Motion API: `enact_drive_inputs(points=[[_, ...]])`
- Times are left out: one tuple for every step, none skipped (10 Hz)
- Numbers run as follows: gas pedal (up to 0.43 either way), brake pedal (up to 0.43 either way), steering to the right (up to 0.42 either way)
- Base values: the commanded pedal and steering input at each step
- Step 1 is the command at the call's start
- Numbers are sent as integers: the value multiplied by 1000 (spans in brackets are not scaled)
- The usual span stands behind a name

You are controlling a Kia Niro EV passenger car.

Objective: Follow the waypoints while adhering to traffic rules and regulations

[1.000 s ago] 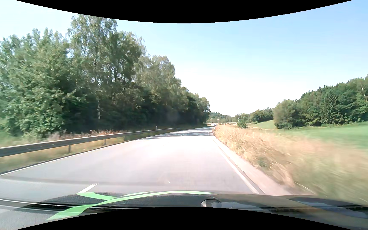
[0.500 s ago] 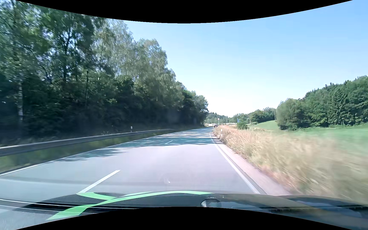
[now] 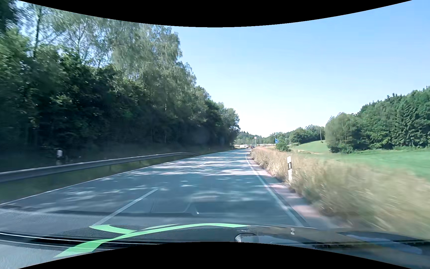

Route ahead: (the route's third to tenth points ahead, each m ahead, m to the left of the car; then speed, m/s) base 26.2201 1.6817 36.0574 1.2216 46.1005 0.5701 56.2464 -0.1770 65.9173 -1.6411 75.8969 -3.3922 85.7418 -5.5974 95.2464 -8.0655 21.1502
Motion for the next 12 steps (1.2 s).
enact_drive_inputs(points=[[189,0,9],[189,0,9],[197,0,10],[209,0,10],[209,0,10],[220,0,10],[220,0,9],[240,0,9],[280,0,9],[287,0,9],[287,0,9],[287,0,9]])
